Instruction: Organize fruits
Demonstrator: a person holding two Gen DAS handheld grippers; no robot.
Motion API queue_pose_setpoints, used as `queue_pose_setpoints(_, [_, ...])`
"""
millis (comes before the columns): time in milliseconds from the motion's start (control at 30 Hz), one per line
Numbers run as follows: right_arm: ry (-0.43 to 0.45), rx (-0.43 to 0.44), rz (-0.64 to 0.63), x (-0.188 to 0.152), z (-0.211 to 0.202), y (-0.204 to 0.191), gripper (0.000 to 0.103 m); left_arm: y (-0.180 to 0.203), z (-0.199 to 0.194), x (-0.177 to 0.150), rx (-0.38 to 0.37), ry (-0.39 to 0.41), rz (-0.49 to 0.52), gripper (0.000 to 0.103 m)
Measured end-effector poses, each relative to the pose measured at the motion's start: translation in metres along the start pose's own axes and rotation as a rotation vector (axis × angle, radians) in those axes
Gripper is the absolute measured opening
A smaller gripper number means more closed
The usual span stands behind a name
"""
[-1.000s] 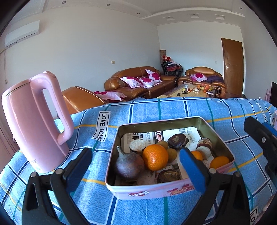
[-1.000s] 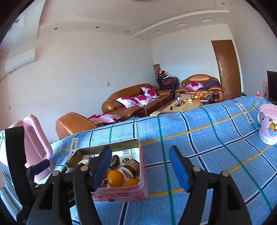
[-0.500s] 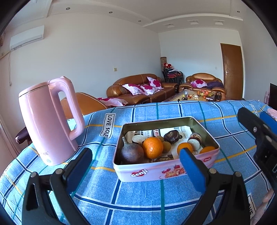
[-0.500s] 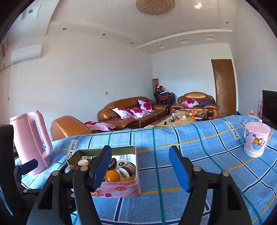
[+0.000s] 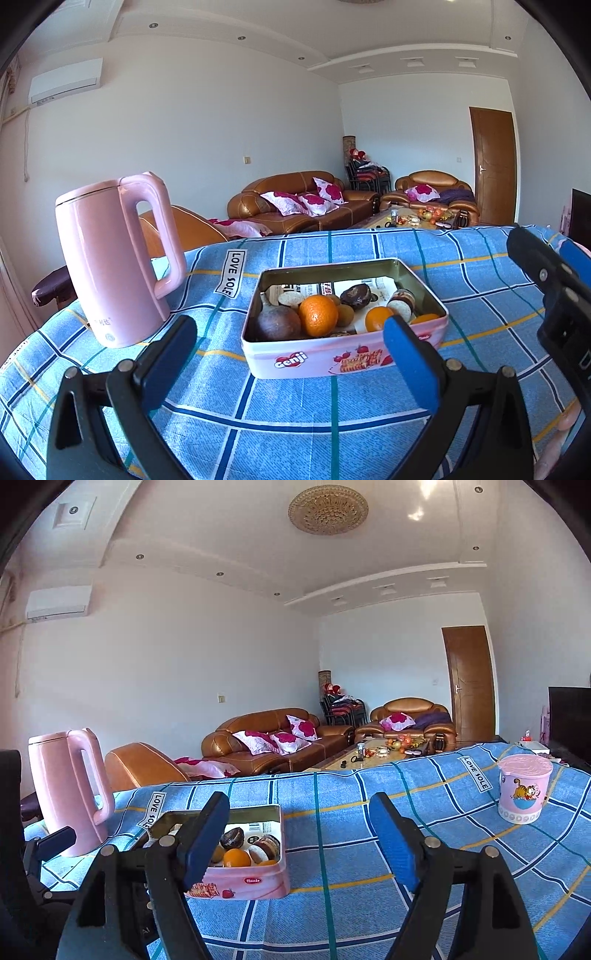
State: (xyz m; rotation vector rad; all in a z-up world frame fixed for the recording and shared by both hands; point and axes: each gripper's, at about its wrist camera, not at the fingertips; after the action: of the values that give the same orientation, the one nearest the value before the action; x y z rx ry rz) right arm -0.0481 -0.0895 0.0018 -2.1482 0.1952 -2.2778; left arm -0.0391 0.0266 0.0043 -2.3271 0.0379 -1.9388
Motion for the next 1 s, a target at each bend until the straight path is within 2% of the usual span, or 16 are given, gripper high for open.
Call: queue_pose_setpoints(1000, [-0.015, -0.002, -0.007, -0.0019, 0.0005, -0.0017, 0.080, -0.0013, 0.0009, 0.0009, 0.012, -0.005, -0.006, 0.103])
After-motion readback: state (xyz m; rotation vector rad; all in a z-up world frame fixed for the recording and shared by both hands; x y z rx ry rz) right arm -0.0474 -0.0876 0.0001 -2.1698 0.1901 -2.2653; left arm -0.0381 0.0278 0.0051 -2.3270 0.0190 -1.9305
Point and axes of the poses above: each gripper's, at about its wrist camera, not at the fingertips, and z roughly the way its jaws point, y to its right, x to its top, and after that the axes turned 11 degrees about y, right-handed
